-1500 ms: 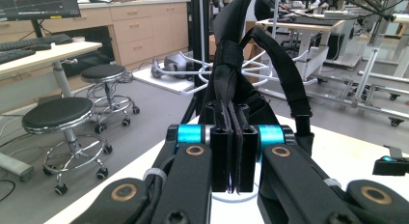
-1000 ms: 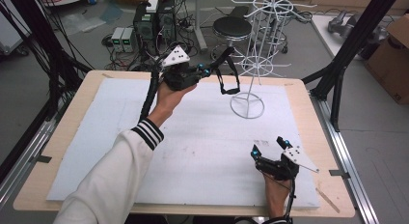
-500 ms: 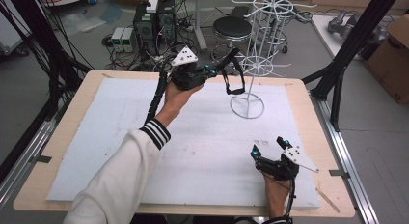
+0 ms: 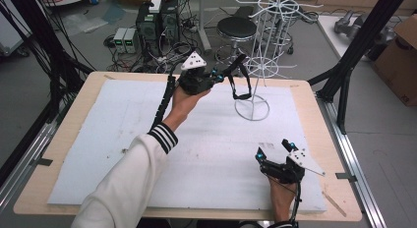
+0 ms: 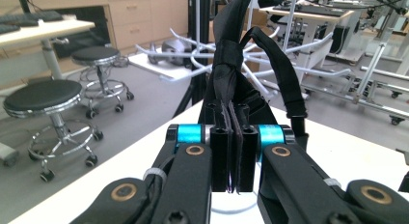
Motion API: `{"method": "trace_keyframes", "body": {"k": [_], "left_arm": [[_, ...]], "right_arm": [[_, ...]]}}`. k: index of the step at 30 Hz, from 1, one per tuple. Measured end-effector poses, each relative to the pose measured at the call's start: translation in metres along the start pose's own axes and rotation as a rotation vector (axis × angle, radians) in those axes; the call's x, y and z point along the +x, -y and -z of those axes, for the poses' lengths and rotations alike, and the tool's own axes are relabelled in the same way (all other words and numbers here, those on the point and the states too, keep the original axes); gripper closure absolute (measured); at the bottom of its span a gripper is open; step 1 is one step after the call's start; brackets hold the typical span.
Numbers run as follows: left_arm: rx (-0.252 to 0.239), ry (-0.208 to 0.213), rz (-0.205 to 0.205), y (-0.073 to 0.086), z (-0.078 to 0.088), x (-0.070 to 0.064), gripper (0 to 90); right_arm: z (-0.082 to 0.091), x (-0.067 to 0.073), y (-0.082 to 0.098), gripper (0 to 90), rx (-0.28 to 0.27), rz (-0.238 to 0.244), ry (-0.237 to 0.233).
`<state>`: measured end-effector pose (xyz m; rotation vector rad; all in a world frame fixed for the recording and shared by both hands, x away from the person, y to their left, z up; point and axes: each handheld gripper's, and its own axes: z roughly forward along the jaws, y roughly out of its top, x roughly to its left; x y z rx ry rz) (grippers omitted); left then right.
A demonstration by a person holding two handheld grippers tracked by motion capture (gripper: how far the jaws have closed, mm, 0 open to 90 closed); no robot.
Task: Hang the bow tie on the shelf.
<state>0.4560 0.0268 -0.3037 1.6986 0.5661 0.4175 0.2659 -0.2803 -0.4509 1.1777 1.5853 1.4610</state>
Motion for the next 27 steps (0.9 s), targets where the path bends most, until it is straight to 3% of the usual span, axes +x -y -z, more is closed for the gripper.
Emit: {"method": "trace_keyframes", "body": {"k": [11,27], "left_arm": [[0.038,0.0,-0.01,0.011,-0.01,-0.005,87.8],[0.049,0.007,0.0,0.018,-0.02,-0.009,87.8]], "right_arm": [[0.0,0.0,0.0,1.4,-0.001,-0.002,-0.002],[0.0,0.0,0.0,1.4,-0.001,-0.008,-0.002]]}}
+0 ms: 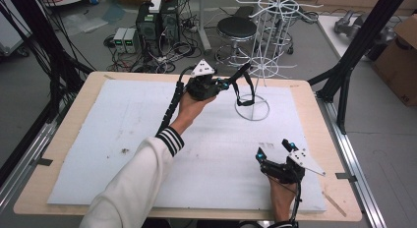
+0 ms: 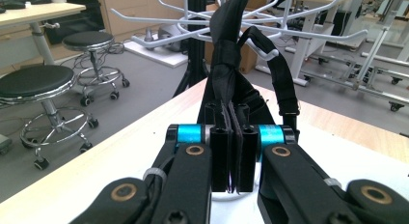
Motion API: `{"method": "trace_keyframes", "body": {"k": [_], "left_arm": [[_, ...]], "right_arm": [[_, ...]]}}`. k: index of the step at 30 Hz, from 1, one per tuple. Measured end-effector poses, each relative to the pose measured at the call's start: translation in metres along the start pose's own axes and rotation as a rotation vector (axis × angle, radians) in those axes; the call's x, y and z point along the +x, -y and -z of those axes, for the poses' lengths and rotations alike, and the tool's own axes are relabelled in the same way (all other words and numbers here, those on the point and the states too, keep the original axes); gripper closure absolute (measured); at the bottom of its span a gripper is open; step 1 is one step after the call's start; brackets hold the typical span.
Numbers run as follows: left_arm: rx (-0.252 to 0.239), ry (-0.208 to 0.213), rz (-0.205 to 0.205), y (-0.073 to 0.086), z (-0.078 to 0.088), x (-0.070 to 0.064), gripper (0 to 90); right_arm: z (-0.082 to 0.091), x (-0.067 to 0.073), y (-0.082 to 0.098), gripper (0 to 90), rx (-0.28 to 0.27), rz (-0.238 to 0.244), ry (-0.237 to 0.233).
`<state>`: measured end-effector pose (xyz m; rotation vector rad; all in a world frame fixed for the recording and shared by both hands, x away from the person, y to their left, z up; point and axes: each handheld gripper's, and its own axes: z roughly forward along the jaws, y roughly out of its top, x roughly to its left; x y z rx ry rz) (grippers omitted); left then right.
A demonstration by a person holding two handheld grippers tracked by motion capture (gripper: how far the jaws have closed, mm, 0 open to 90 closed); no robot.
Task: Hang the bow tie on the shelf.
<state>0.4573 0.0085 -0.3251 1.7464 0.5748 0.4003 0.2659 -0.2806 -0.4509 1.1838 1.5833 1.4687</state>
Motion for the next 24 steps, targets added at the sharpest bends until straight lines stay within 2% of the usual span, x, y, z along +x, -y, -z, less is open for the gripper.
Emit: {"method": "trace_keyframes", "body": {"k": [19,24], "left_arm": [[0.017,-0.005,-0.002,0.0087,-0.0048,-0.0017,86.8],[0.029,-0.008,-0.002,0.0097,-0.0058,-0.0024,83.6]], "right_arm": [[0.0003,-0.0004,0.0001,1.4,-0.002,0.001,0.0],[0.0004,-0.0005,0.0001,1.4,-0.002,-0.001,0.001]]}}
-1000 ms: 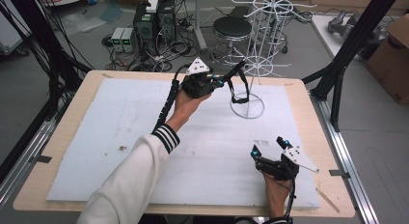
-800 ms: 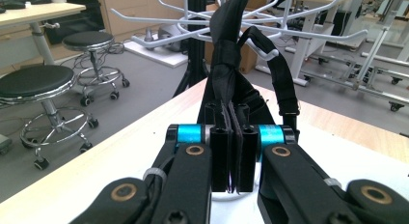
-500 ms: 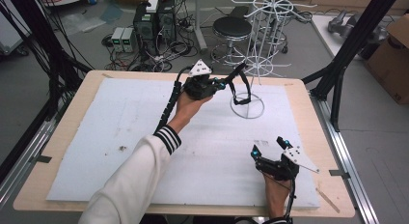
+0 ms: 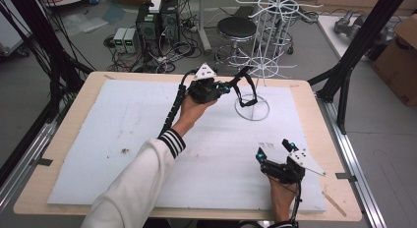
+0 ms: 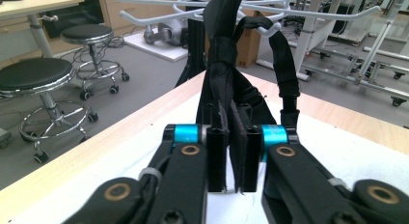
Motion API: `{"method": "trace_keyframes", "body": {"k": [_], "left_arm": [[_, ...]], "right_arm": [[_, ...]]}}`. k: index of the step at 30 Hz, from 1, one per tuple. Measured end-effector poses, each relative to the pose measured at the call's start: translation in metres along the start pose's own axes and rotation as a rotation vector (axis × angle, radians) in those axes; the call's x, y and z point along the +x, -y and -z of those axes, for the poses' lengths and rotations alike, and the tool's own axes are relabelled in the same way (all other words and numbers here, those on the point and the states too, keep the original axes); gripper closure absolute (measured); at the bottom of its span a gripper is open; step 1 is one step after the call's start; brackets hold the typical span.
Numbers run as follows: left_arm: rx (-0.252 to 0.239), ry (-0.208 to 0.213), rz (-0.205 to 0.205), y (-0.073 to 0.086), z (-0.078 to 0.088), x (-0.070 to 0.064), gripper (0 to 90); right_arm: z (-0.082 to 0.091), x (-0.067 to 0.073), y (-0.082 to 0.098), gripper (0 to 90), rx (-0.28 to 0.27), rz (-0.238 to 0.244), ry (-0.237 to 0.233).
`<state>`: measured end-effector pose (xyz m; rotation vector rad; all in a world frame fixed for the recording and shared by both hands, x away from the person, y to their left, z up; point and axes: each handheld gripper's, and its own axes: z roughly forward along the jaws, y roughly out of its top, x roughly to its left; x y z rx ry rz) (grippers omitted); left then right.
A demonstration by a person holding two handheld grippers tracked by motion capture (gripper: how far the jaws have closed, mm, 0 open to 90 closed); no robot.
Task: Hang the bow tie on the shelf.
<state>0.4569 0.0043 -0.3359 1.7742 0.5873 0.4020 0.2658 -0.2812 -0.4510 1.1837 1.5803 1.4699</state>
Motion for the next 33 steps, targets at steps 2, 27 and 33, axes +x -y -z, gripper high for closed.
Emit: {"method": "trace_keyframes", "body": {"k": [2,27,33], "left_arm": [[0.005,0.005,0.003,0.001,-0.001,0.0,83.6],[-0.058,0.014,0.011,0.041,0.063,0.016,17.6],[-0.093,-0.021,-0.007,0.071,0.126,0.022,17.6]], "right_arm": [[0.0,0.0,0.0,1.4,0.0,0.0,0.0],[0.001,0.001,0.0,1.4,-0.007,0.006,-0.003],[0.0,0.001,0.0,1.4,-0.008,0.008,-0.002]]}}
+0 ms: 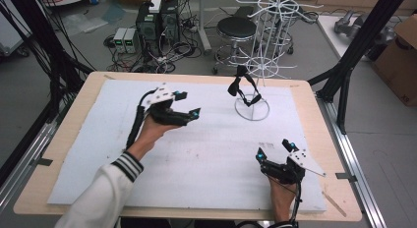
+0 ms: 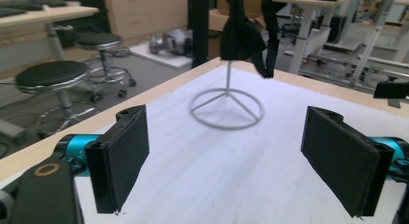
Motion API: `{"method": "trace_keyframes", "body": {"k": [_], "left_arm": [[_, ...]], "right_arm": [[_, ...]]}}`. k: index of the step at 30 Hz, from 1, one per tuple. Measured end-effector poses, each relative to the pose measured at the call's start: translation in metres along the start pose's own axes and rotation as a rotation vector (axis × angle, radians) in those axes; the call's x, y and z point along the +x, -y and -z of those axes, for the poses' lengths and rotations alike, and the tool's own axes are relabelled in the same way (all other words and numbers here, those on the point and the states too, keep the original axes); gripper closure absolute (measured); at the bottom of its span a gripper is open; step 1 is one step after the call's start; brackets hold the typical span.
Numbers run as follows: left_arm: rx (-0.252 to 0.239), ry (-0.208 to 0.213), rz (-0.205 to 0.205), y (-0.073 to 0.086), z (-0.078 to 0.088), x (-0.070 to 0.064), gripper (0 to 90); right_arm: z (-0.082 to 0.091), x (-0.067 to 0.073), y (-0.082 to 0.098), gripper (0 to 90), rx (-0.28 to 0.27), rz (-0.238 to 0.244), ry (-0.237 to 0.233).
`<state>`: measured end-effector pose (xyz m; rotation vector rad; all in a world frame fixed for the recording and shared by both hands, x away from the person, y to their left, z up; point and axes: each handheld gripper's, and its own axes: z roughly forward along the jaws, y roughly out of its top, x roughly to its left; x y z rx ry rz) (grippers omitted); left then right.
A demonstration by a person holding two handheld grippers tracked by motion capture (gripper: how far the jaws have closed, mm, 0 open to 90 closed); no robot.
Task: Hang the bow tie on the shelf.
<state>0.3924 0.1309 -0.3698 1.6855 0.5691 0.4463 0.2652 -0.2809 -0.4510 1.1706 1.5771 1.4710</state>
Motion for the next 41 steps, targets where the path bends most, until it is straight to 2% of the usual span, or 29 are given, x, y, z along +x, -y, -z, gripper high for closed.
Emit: {"method": "trace_keyframes", "body": {"k": [3,9,12,15,17,20,22,24,26,32,41], "left_arm": [[-0.05,-0.055,0.022,0.015,0.04,0.006,17.6],[-0.085,-0.137,0.036,0.05,0.112,0.018,17.6],[-0.106,-0.195,0.024,0.068,0.14,0.018,17.6],[-0.097,-0.234,-0.012,0.085,0.161,0.018,17.6],[-0.097,-0.254,0.013,0.096,0.171,0.02,17.6],[-0.103,-0.284,0.047,0.112,0.181,0.022,17.6],[-0.113,-0.294,0.05,0.117,0.183,0.021,17.6],[-0.136,-0.299,0.037,0.117,0.184,0.02,17.6],[-0.135,-0.305,0.033,0.118,0.184,0.02,17.7],[-0.173,-0.319,0.053,0.12,0.187,0.02,17.3],[-0.176,-0.321,0.032,0.121,0.187,0.018,17.1]], "right_arm": [[0.0,0.001,0.0,1.4,0.003,0.002,0.002],[0.0,0.002,0.0,1.4,0.003,0.014,0.007],[0.0,0.003,0.0,1.4,0.001,0.026,0.01],[0.0,0.003,0.0,1.4,0.004,0.027,0.008],[0.0,0.003,0.0,1.4,0.003,0.022,0.01],[0.0,0.003,0.0,1.4,0.003,0.022,0.011],[0.0,0.002,0.0,1.4,0.002,0.023,0.01],[0.0,0.002,0.0,1.4,0.0,0.023,0.01],[0.0,0.002,0.0,1.4,0.001,0.022,0.01],[0.0,0.002,0.0,1.4,0.004,0.011,0.011],[0.0,0.003,0.0,1.4,-0.002,0.02,0.011]]}}
